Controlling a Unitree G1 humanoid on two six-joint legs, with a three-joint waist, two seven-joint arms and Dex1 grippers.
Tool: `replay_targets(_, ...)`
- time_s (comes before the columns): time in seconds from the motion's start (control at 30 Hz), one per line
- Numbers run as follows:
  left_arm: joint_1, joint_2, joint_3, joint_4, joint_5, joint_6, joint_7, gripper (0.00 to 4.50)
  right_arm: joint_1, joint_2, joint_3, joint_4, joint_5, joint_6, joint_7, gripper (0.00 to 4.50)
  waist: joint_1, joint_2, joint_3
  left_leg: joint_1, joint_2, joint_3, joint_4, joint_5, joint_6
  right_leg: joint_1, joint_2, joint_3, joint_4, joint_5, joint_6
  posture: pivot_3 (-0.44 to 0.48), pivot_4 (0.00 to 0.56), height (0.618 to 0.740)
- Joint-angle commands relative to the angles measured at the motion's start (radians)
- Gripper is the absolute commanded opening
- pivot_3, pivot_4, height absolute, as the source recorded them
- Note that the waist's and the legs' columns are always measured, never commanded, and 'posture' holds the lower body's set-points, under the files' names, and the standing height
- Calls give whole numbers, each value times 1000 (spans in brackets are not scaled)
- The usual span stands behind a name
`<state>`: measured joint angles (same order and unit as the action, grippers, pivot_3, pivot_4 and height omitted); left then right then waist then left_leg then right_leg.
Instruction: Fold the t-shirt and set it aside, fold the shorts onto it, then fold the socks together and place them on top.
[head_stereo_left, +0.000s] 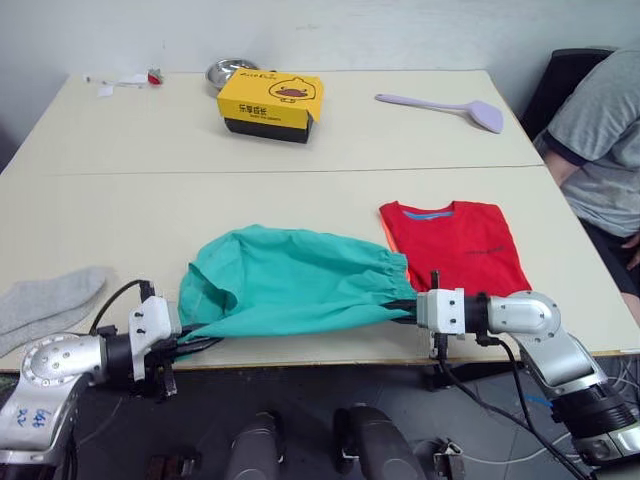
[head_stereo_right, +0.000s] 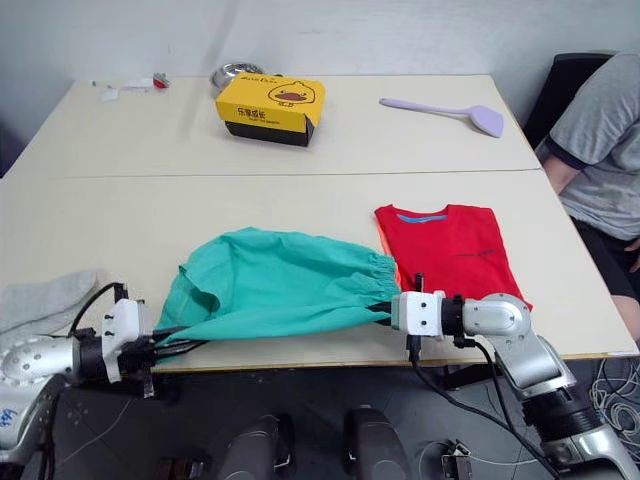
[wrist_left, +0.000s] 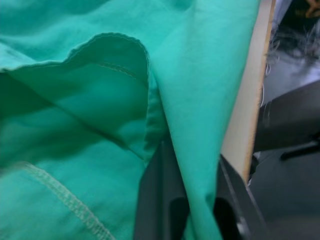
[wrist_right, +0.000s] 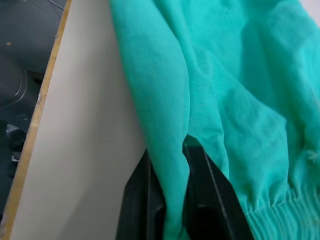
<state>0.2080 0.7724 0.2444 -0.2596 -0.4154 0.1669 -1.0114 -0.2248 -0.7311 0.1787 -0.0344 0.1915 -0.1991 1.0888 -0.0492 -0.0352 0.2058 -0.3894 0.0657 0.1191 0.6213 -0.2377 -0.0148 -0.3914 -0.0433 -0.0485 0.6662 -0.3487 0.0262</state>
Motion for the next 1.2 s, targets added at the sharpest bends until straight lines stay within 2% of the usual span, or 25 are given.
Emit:
replay_targets(0.03, 22, 0, 97, -51, -69, 24, 15, 1608, 29, -33, -51, -32, 54, -7, 42, 1448, 4, 0, 0, 0, 0, 0, 0, 0, 0, 0, 0, 0, -1, 0, 0, 0, 150, 740)
replay_targets(0.1, 19, 0, 200, -78, -267, 168, 26, 2237, 56, -60, -87, -73, 137, 37, 90, 2131, 8, 0, 0, -1, 0, 0, -1, 1, 2, 0, 0, 0, -2, 0, 0, 0, 150, 740)
replay_targets(0.17, 30, 34, 303, -96, -460, 327, 11, 2874, 104, -100, -143, -157, 321, 161, 168, 2789, 13, 0, 0, -2, 0, 0, -1, 1, 3, -1, 0, 0, -2, 0, 0, 0, 150, 740)
replay_targets(0.2, 38, 62, 338, -104, -511, 386, 0, 2901, 114, -103, -180, -194, 400, 243, 144, 3060, 15, 0, 0, -2, 0, -1, -2, 0, 2, 0, 0, -1, -2, 1, 1, 0, 150, 740)
replay_targets(0.3, 22, 108, 364, -120, -546, 439, -10, 2901, 115, -119, -243, -271, 528, 387, 110, 3060, 13, 0, 0, -1, 0, -1, -3, -1, 2, 0, 0, -1, -2, 0, 1, 0, 150, 740)
replay_targets(0.4, -55, 113, 314, -149, -566, 460, 15, 2901, 96, -117, -251, -310, 550, 447, 114, 3060, 19, 1, 0, -1, 0, -1, -3, -1, 2, 0, 0, -1, -4, 0, 1, 0, 150, 740)
replay_targets(0.43, -92, 107, 266, -160, -537, 450, 25, 2901, 84, -105, -235, -317, 540, 458, 104, 3060, 20, 1, 0, -1, 0, -1, -3, -1, 2, 0, 0, -1, -4, 0, 1, 0, 150, 740)
replay_targets(0.47, -140, 89, 201, -169, -491, 425, 38, 2901, 69, -85, -209, -320, 510, 456, 89, 2695, 22, 1, 0, -1, 0, -1, -3, -1, 2, 0, 0, -1, -4, 1, 0, 0, 150, 740)
replay_targets(0.5, -201, 59, 119, -176, -432, 402, 69, 2499, 48, -51, -167, -315, 450, 430, 63, 2494, 24, 1, 0, 0, 0, -1, -4, -1, 2, 1, 0, -1, -5, 1, 0, 0, 150, 740)
replay_targets(0.6, -314, -19, -84, -192, -318, 384, 122, 1671, -11, 64, -37, -275, 241, 355, -50, 1472, 23, -1, -2, -1, -1, -1, -4, -1, 2, 1, 0, 0, -7, 2, 0, 0, 150, 740)
replay_targets(0.7, -294, -29, -251, -203, -161, 347, 137, 815, -27, 167, 50, -241, 102, 349, -170, 531, 9, -1, -2, -4, -1, 1, -4, 0, 1, -2, 1, 1, -6, 3, 2, 0, 150, 740)
replay_targets(0.73, -277, -34, -288, -205, -108, 320, 154, 488, -22, 187, 74, -229, 47, 331, -203, 165, 6, -1, -2, -3, -1, 2, -5, 2, -4, -2, 1, 2, -6, 2, 3, 0, 150, 740)
replay_targets(0.77, -259, -44, -310, -205, -68, 300, 178, 142, -15, 197, 97, -215, -13, 302, -231, 0, 5, -1, -2, -3, -1, 2, -6, 2, -5, -4, 1, 2, -6, 1, 3, 0, 150, 740)
replay_targets(0.8, -244, -58, -322, -205, -37, 283, 206, 28, -7, 205, 106, -205, -55, 283, -259, 0, 6, -1, -2, -5, -1, 2, -7, 3, -5, -5, 2, 3, -6, 0, 3, 0, 150, 740)
replay_targets(1.0, -210, -129, -276, -146, 119, 199, 378, 28, 26, 219, 65, -210, -101, 294, -341, 0, 19, -2, -2, -6, -1, 1, -6, 1, -3, -6, 2, 2, -6, 0, 3, 0, 150, 740)
replay_targets(1.2, -260, -138, -124, 65, 213, 58, 494, 28, 33, 197, 12, -171, -82, 247, -323, 0, 19, -2, -2, -1, -1, 1, -6, 2, 1, -2, 1, 1, -6, 3, 0, 0, 150, 740)
